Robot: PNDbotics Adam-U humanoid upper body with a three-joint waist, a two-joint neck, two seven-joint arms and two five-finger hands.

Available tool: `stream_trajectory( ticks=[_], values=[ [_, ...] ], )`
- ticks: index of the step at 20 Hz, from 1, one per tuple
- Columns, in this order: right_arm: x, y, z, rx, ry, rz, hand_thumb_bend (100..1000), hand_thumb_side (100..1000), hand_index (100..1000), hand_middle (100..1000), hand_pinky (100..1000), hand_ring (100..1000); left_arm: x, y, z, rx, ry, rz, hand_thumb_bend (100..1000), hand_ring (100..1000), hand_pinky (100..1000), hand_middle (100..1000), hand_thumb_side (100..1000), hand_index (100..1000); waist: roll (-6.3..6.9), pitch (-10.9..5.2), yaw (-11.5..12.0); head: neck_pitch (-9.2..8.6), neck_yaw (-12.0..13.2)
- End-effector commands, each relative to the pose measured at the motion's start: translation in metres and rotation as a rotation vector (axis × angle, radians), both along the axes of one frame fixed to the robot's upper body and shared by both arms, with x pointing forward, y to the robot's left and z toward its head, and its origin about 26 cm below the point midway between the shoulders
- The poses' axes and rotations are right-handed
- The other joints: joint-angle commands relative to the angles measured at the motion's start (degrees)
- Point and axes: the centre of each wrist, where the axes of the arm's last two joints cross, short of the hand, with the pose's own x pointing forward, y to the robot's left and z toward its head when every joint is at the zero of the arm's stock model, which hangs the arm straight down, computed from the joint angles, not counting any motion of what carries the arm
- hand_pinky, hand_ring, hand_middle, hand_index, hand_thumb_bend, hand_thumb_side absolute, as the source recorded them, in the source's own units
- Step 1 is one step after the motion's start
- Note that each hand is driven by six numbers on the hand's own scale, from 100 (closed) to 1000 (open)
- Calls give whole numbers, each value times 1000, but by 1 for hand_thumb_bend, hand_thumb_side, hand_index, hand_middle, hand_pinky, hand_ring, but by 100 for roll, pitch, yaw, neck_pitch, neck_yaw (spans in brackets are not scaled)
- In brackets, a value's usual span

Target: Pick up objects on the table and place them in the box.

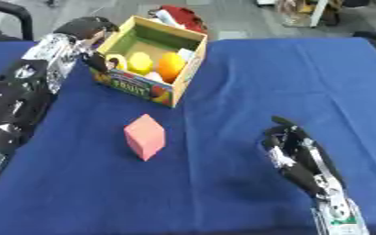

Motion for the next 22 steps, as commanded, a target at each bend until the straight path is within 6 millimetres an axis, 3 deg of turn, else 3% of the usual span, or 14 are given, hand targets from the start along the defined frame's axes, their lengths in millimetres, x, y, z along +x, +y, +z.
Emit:
stream_trajectory(
  ticks=[1,3,5,11,12,13,14,22],
  values=[
    [3,-1,8,3,-26,0,100,388,894,661,646,635,-7,7,41,-5,-120,-53,327,609,743,643,182,801,-81,-102,19,-70,-21],
    [3,-2,8,2,-26,-2,100,388,894,661,646,635,-14,7,59,3,-150,-140,297,582,735,595,176,767,-72,-105,43,-56,-37],
    [3,-3,8,0,-26,-5,100,389,894,661,646,635,-24,8,75,23,-147,-243,302,594,744,605,179,773,-60,-107,65,-45,-57],
    [3,-5,9,-5,-31,-9,100,391,894,662,646,635,-61,6,102,210,-24,-493,408,665,770,663,207,800,-21,-118,97,-25,-123],
    [3,-5,9,-6,-31,-9,100,392,894,661,646,635,-66,4,104,240,0,-515,463,709,789,697,220,823,-18,-118,96,-27,-126],
    [3,-5,9,-6,-33,-10,100,392,894,661,646,635,-72,2,103,282,29,-541,681,725,796,710,197,830,-16,-116,95,-31,-130],
    [3,-5,10,-6,-34,-10,100,392,894,662,646,635,-77,1,101,317,67,-566,473,737,801,721,225,836,-15,-115,93,-34,-135],
    [4,-5,12,-8,-41,-4,100,394,894,662,646,635,-96,-12,76,448,346,-724,511,765,814,765,224,862,-11,-114,93,-26,-107]
  ],
)
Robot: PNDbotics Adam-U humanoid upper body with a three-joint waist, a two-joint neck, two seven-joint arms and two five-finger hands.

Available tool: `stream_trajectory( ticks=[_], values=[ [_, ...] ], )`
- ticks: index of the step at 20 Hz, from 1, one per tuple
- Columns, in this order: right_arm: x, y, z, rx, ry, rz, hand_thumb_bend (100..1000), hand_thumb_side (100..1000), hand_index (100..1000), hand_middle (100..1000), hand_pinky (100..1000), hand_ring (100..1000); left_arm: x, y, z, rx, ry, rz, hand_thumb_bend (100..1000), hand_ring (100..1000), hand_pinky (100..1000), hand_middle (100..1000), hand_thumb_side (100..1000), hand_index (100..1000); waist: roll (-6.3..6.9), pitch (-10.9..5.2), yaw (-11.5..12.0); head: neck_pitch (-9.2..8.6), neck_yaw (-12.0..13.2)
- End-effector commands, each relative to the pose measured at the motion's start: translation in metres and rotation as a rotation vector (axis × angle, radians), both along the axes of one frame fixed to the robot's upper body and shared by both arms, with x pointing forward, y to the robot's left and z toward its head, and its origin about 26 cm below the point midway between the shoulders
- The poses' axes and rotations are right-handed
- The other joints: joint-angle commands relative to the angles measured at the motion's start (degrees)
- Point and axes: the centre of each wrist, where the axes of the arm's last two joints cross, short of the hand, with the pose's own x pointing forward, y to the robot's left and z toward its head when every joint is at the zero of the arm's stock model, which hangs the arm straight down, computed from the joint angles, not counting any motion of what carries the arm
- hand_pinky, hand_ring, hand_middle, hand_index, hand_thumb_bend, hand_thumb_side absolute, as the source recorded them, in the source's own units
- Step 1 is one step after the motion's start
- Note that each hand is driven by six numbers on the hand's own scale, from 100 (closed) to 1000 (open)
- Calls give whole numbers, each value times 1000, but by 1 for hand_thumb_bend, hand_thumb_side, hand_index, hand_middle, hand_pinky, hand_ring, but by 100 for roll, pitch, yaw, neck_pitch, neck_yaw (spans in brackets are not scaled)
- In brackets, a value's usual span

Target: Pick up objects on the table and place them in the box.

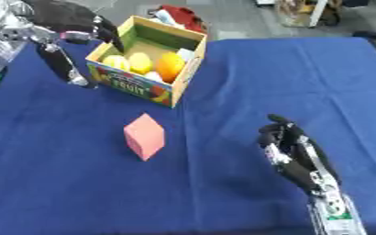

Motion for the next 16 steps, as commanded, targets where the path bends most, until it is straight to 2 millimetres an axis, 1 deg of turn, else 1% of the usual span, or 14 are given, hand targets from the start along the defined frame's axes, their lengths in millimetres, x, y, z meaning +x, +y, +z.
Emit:
stream_trajectory(
  ticks=[1,5,6,9,16],
  values=[
    [3,-3,10,-7,-35,3,100,395,894,662,646,635,-9,-1,6,145,71,-76,512,765,814,767,224,863,-12,-112,3,-29,9],
    [3,-3,10,-7,-36,3,100,394,893,661,646,635,-14,-5,-2,173,114,-102,531,774,816,789,221,877,-17,-114,8,-29,18],
    [3,-3,10,-7,-36,3,100,395,893,662,646,635,-15,-7,-3,183,114,-110,561,784,821,804,226,887,-17,-116,10,-27,21],
    [3,-2,11,-7,-37,7,100,394,893,662,646,635,-14,-15,-13,214,135,-136,550,794,823,816,217,893,-22,-115,12,-34,29],
    [4,-1,10,-5,-37,9,100,394,893,662,646,635,-7,-36,-37,218,191,-207,514,790,819,819,207,893,-44,-113,-15,-37,59]
  ],
)
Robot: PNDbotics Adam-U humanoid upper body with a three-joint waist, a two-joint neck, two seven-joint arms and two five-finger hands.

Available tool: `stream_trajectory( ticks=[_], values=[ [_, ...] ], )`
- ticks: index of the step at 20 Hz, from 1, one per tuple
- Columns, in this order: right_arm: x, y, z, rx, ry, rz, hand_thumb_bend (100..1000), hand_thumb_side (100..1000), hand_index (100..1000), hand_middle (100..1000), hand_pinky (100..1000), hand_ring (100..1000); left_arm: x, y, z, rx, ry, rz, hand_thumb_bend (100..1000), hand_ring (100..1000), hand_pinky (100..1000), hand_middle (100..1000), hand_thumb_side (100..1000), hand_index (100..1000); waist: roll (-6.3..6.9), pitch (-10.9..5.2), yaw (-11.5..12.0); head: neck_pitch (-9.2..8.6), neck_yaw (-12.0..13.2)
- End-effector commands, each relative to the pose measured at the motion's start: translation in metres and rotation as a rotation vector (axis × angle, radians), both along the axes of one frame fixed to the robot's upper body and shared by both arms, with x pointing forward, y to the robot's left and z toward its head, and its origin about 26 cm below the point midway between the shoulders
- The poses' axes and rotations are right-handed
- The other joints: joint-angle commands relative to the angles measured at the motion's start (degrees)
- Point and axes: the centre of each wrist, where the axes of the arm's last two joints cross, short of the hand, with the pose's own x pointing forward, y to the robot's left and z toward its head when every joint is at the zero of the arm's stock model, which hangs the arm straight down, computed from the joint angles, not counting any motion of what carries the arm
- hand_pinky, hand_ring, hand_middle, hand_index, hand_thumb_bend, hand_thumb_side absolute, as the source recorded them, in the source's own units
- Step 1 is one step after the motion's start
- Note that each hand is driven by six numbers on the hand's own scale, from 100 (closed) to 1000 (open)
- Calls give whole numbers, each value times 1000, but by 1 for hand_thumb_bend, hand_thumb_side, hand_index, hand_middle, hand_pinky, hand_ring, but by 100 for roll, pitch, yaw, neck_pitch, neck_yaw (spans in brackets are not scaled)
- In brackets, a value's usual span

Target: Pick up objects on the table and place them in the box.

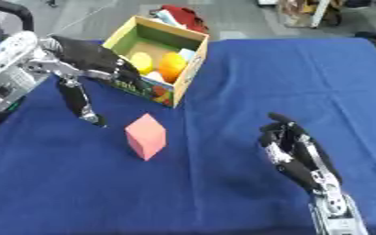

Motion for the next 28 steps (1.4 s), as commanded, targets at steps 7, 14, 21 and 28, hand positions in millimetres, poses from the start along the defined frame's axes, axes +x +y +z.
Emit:
stream_trajectory(
  ticks=[7,14,21,28],
  values=[
    [3,-1,9,0,-32,7,100,395,893,662,646,635,9,-17,-17,168,75,-155,498,787,816,816,200,889,-48,-102,-42,-49,28],
    [3,0,10,3,-32,7,100,393,893,661,646,635,16,-19,-43,201,143,-146,476,778,811,802,187,874,-56,-86,-76,-49,51],
    [3,0,9,4,-31,4,100,392,893,661,646,635,18,-16,-44,128,160,-137,364,588,722,568,184,672,-60,-81,-66,-58,52],
    [2,-2,9,2,-28,-3,100,392,893,661,646,635,6,0,19,-84,-6,-86,324,549,701,520,189,630,-45,-87,-39,-59,33]
  ],
)
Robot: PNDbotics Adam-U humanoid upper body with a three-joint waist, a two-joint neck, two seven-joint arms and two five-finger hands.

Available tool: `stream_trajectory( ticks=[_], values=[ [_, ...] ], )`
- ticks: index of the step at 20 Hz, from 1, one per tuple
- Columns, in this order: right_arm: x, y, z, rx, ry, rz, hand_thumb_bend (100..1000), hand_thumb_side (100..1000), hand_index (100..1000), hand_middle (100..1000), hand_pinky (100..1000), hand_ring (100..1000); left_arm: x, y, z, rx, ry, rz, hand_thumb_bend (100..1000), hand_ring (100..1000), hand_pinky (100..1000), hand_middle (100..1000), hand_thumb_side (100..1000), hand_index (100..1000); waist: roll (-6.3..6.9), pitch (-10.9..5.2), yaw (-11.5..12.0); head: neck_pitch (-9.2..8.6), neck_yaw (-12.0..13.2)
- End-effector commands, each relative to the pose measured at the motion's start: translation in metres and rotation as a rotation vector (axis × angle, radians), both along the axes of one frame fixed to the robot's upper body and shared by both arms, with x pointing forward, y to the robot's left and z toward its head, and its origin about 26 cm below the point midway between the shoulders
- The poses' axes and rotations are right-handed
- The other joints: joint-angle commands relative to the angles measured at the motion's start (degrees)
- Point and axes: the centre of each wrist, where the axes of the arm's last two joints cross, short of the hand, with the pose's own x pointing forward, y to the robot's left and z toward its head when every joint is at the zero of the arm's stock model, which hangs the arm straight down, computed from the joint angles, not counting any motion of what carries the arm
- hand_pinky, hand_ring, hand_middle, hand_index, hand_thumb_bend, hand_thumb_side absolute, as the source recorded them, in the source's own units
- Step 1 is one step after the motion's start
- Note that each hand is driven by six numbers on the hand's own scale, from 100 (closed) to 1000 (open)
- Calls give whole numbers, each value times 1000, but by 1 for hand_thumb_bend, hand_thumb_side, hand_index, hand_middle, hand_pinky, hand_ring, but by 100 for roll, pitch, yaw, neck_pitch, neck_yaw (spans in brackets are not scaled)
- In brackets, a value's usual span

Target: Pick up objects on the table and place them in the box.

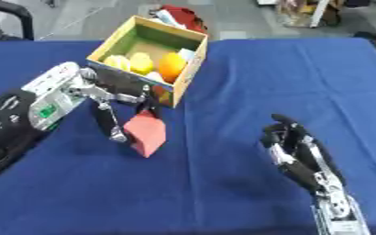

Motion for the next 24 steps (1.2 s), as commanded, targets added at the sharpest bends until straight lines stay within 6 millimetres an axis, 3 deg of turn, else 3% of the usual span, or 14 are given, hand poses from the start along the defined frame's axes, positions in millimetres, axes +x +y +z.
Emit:
stream_trajectory(
  ticks=[1,4,7,13,19,22,24],
  values=[
    [2,-2,8,-1,-28,-4,100,392,893,661,645,635,-6,15,50,16,-101,-18,329,554,703,523,189,633,-41,-90,7,-54,-18],
    [1,-3,7,-3,-23,-8,100,392,893,661,645,635,3,29,79,-55,-207,139,333,557,702,530,188,643,-27,-104,33,-45,-34],
    [1,-3,6,-2,-20,-5,100,393,894,661,645,635,25,35,84,-106,-302,312,330,571,710,555,185,669,-22,-115,39,-61,-12],
    [1,0,6,5,-19,3,100,391,894,661,645,635,73,42,47,-182,-391,623,265,611,728,599,177,712,-47,-83,-53,-86,49],
    [2,7,7,11,-21,27,100,390,894,661,645,635,92,40,10,-272,-505,842,201,643,735,700,166,801,-87,-21,-192,-110,168],
    [2,8,7,13,-21,29,100,390,894,661,645,634,95,38,0,-316,-569,900,244,680,756,742,171,871,-95,-5,-234,-120,198],
    [2,8,7,14,-22,29,100,390,894,661,645,635,95,39,-5,-324,-583,921,334,713,780,792,175,931,-93,-1,-237,-126,197]
  ],
)
